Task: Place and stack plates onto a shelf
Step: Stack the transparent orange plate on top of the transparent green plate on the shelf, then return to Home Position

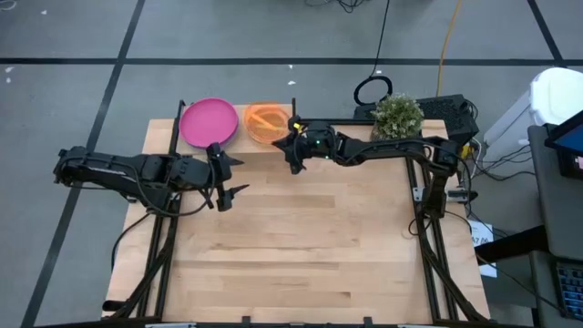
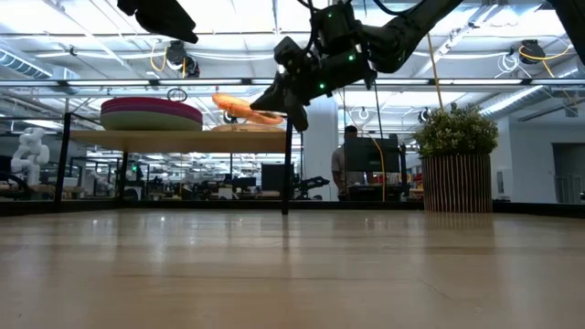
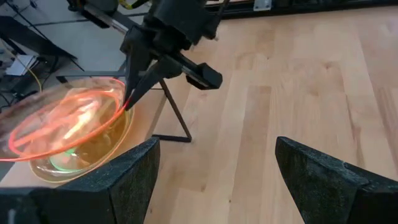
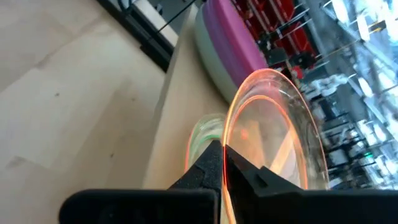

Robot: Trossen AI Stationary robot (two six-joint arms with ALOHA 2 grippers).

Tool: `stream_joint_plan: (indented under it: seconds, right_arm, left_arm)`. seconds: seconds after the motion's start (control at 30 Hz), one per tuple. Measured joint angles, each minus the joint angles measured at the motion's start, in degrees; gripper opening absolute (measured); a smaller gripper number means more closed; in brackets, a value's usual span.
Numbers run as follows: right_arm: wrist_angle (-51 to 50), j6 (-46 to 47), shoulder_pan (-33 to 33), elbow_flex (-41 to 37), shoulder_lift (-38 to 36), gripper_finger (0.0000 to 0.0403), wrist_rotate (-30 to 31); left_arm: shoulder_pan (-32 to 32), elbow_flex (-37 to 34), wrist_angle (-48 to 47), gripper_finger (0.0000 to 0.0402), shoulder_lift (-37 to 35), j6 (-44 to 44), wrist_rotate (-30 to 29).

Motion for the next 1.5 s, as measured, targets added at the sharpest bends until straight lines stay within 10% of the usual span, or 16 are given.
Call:
stream_joint_plan:
  seconds: [0.87, 1.5]
  right_arm:
    - [-5.5, 12.3, 0.2, 0.1, -4.1, 0.0095, 0.6]
    - [-19.1, 37.2, 13.3, -12.2, -30.5, 0.0007, 1.1]
  left_arm:
    - [0.0, 0.0, 2.4, 0.0321, 0.3, -1.2, 0.0]
    - [-7.2, 0.0, 12.8, 0.0270, 0.0, -3.2, -0.9]
